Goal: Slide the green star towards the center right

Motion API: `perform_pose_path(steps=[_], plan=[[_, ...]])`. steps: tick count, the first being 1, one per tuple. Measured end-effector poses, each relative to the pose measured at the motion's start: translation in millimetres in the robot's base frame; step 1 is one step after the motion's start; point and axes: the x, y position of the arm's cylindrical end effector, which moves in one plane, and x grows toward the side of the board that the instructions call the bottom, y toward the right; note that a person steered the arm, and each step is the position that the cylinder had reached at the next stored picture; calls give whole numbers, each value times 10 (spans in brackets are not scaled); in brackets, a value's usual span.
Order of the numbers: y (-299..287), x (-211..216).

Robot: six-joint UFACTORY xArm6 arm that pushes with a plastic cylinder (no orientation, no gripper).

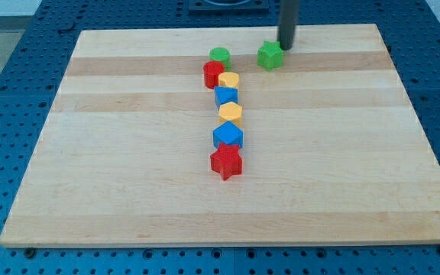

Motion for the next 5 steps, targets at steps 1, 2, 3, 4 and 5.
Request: perform_pose_path(steps=[1, 2, 3, 4, 5], plan=[[154, 56], [113, -134], [-66, -298], [-339, -339], [-414, -37]])
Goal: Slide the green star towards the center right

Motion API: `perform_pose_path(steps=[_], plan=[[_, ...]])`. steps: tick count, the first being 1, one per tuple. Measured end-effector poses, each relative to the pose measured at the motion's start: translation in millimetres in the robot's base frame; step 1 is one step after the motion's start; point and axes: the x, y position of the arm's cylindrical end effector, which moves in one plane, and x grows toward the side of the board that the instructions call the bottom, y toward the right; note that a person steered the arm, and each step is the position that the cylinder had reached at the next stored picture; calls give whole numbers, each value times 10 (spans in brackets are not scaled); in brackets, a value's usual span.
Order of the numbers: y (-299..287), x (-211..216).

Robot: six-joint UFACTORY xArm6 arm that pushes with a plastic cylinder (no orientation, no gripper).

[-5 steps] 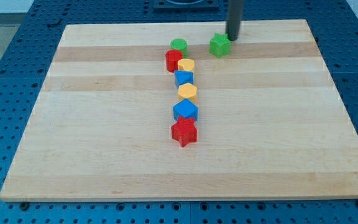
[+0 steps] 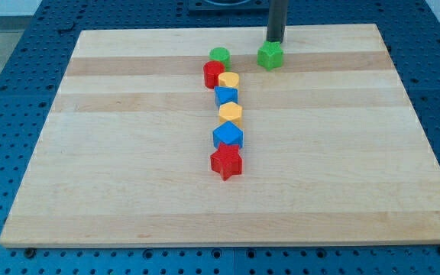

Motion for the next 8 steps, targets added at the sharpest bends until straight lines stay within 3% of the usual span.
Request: perform_pose_path(steps=[3, 4, 6, 8], plan=[[141, 613], [131, 428], [-373, 529], [-246, 1122]])
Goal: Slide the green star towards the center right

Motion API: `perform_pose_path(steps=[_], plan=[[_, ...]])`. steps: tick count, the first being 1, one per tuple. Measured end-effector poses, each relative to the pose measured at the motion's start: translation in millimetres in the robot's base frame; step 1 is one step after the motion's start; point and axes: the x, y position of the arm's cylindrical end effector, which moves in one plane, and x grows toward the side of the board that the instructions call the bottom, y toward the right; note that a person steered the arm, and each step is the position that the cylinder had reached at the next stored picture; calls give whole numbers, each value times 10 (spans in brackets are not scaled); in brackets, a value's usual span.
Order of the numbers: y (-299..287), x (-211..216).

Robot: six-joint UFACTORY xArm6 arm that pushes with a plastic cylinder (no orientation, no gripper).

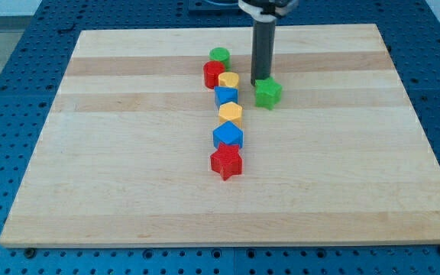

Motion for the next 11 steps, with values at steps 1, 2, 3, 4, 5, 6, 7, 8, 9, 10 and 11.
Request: perform_pose_path(steps=[1, 2, 3, 4, 5, 6, 7, 8, 9, 10, 11], plan=[[191, 187], [131, 173], [-114, 185], [-199, 401], [-168, 659], [119, 730], [534, 650], [923, 569], [939, 569], [1058, 493], [1248, 404]])
